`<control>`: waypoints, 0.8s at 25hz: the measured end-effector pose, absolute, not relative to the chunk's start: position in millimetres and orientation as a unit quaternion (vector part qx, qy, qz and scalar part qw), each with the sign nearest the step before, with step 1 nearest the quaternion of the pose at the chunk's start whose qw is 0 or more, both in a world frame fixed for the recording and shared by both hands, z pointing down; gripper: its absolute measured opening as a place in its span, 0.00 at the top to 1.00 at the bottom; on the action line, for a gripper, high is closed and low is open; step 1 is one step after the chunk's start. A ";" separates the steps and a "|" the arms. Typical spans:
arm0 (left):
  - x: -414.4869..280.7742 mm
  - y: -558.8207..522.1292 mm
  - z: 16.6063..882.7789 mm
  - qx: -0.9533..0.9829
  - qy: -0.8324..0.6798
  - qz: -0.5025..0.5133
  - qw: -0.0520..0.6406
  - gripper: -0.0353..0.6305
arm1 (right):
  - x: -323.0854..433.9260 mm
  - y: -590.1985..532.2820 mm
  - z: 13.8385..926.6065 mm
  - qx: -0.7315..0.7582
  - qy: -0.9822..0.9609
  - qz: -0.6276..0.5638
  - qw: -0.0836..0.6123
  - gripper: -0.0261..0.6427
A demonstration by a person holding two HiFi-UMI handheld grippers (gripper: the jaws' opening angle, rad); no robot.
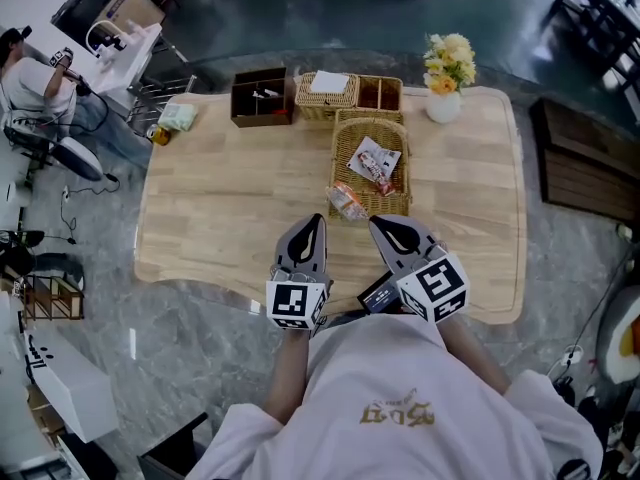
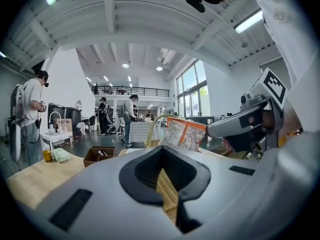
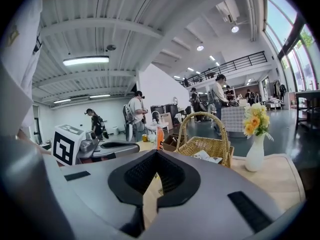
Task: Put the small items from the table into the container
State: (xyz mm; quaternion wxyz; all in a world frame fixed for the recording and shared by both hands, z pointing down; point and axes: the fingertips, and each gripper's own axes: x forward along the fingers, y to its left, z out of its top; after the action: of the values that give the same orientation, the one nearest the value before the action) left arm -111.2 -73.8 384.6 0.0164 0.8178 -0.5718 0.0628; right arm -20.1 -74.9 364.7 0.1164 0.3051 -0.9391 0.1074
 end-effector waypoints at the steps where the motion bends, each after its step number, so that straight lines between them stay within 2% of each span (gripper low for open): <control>1: -110.5 -75.5 383.8 0.820 -0.569 0.062 0.015 0.96 | -20.6 -76.9 363.6 0.308 -0.938 0.108 0.114 0.94; 16: -109.8 -119.6 381.4 0.845 -0.533 0.051 0.015 0.96 | -10.1 -124.8 347.0 0.366 -0.919 0.120 0.084 0.94; 20: -111.9 -128.2 385.5 0.847 -0.529 0.050 0.020 0.96 | -5.5 -140.2 364.8 0.374 -0.910 0.155 0.086 0.94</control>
State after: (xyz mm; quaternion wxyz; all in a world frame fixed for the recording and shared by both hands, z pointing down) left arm -111.9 -128.2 385.5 0.0199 0.8468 -0.5292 0.0502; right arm -5.5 -140.2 364.8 0.0858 0.3735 -0.9105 0.1555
